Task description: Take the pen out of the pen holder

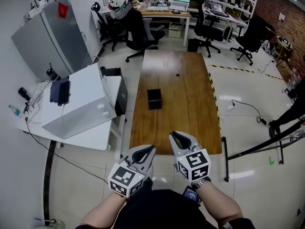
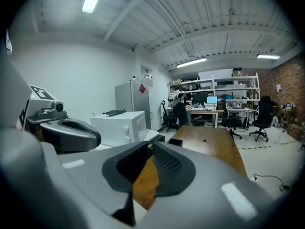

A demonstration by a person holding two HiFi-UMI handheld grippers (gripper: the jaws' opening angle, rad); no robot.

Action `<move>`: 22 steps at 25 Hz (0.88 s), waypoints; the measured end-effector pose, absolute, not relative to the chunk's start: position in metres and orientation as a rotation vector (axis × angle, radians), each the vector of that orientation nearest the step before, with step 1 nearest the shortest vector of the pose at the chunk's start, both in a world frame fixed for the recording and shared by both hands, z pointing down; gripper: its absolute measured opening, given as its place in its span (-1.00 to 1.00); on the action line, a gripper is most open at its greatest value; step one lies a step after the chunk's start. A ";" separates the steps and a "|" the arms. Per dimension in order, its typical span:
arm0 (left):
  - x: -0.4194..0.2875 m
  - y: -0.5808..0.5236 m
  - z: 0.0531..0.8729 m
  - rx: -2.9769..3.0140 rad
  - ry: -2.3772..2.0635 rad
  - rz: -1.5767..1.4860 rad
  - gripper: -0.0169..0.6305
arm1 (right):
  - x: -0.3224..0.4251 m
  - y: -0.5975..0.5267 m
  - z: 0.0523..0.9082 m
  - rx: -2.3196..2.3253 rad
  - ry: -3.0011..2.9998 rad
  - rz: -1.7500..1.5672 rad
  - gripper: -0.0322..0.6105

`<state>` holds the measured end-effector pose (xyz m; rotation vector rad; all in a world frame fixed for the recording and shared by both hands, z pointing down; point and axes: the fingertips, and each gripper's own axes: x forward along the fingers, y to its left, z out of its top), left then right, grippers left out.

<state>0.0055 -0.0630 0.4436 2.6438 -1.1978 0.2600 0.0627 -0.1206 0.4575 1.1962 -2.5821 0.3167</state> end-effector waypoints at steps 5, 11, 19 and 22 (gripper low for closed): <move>-0.017 -0.133 0.457 2.635 -1.142 0.270 -0.93 | 0.037 -0.209 0.492 1.209 -2.500 0.356 -0.70; -0.048 -0.216 0.479 2.624 -1.046 0.321 -0.93 | 0.017 -0.319 0.547 1.257 -2.350 0.421 -0.63; -0.082 -0.282 0.497 2.594 -1.001 0.347 -0.93 | 0.000 -0.402 0.616 1.242 -2.188 0.456 -0.57; -0.094 -0.295 0.503 2.572 -1.015 0.349 -0.93 | -0.002 -0.413 0.639 1.227 -2.138 0.490 -0.57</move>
